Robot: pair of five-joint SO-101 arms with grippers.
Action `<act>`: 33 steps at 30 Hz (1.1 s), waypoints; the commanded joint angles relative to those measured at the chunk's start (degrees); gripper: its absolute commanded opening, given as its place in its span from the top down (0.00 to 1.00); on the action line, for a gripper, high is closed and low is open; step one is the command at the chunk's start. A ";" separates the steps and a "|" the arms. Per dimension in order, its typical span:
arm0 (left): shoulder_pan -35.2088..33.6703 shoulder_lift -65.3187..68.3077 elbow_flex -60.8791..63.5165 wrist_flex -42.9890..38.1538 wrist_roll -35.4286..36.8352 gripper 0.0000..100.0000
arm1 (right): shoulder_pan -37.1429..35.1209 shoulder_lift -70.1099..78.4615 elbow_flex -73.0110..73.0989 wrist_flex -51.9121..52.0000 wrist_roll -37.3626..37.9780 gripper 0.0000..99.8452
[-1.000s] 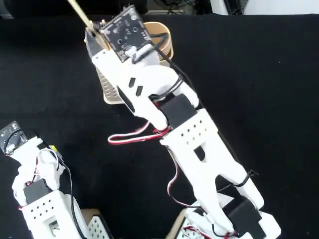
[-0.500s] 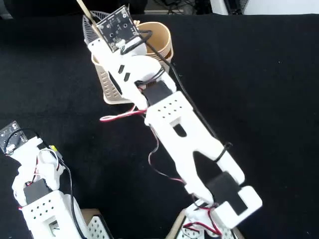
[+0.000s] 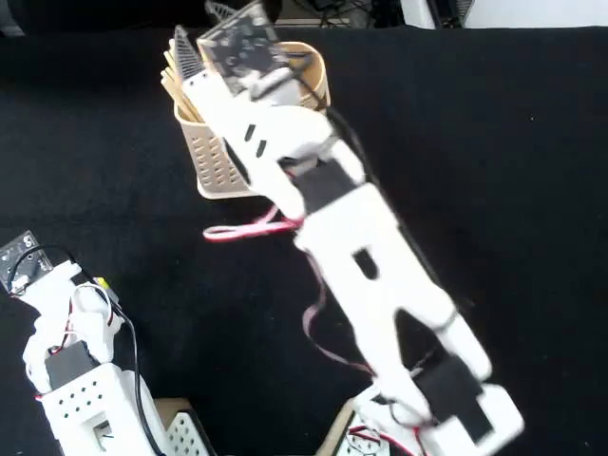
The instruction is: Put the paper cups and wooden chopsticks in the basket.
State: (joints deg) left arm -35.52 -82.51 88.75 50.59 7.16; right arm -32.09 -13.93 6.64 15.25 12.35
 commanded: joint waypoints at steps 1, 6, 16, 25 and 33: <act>0.40 -0.53 -2.77 -1.23 0.44 0.87 | 1.76 -13.14 -0.57 12.84 -0.35 0.95; 0.22 -0.53 -3.30 -0.88 0.44 0.94 | 2.02 -28.00 -0.57 36.48 -0.35 0.99; 2.77 -0.53 -7.43 -0.62 -5.80 0.97 | 15.65 -43.91 13.58 56.70 0.00 0.99; 12.18 -0.53 -15.52 16.35 -5.98 0.97 | 21.98 -58.95 48.31 45.98 0.09 0.99; 13.93 -0.53 -16.13 26.46 -5.98 0.97 | 28.31 -80.13 75.21 37.45 -0.44 0.99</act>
State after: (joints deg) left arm -22.33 -82.68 73.71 76.09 1.71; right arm -6.33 -86.29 75.12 54.99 12.35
